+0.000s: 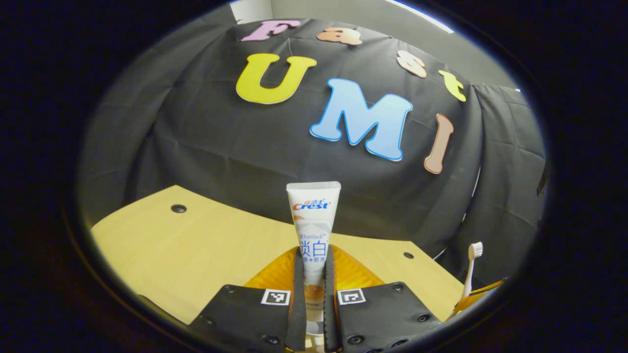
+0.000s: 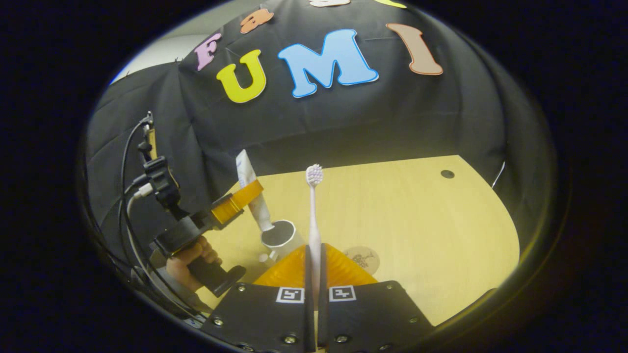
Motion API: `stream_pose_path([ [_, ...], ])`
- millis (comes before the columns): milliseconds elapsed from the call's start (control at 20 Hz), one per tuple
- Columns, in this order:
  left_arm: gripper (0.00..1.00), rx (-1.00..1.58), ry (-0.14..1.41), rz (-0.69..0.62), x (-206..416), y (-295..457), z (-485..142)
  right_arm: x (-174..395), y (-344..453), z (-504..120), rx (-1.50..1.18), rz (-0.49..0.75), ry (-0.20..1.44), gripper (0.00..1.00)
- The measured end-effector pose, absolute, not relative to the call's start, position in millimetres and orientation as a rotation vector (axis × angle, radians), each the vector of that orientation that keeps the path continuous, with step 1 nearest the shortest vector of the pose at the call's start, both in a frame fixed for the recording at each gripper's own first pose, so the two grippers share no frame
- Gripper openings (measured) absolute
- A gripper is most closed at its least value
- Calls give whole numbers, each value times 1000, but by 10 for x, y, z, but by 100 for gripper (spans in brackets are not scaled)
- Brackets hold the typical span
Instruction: Put the toothbrush and toothpaste on the desktop into the cup, then pick up the cup and place it on the coaster on the desktop.
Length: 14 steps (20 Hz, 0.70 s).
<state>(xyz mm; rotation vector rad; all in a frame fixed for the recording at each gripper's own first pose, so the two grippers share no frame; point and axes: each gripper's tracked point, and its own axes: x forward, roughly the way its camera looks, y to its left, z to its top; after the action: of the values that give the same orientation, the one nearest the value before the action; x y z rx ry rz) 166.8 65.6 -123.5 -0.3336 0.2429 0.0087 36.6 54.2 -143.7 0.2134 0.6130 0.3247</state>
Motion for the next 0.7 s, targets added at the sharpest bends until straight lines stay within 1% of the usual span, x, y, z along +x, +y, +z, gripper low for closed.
stream_pose_path([
  [200, 21, -285, 287, -19, 1699, 517, -1423, 361, 542, -1451, 214, 329, 625, 4],
  [350, 28, -240, 358, -38, 1666, 441, -1623, 381, 608, -1460, 226, 343, 630, 4],
  [500, 31, -188, 405, -61, 1631, 374, -1734, 375, 678, -1474, 234, 362, 639, 4],
  [600, 37, -170, 437, -73, 1566, 330, -1836, 355, 695, -1482, 235, 369, 645, 4],
  [650, 34, -172, 456, -74, 1531, 330, -1894, 352, 699, -1476, 236, 370, 646, 4],
  [700, 36, -177, 479, -71, 1498, 325, -1961, 359, 708, -1471, 237, 373, 643, 4],
])
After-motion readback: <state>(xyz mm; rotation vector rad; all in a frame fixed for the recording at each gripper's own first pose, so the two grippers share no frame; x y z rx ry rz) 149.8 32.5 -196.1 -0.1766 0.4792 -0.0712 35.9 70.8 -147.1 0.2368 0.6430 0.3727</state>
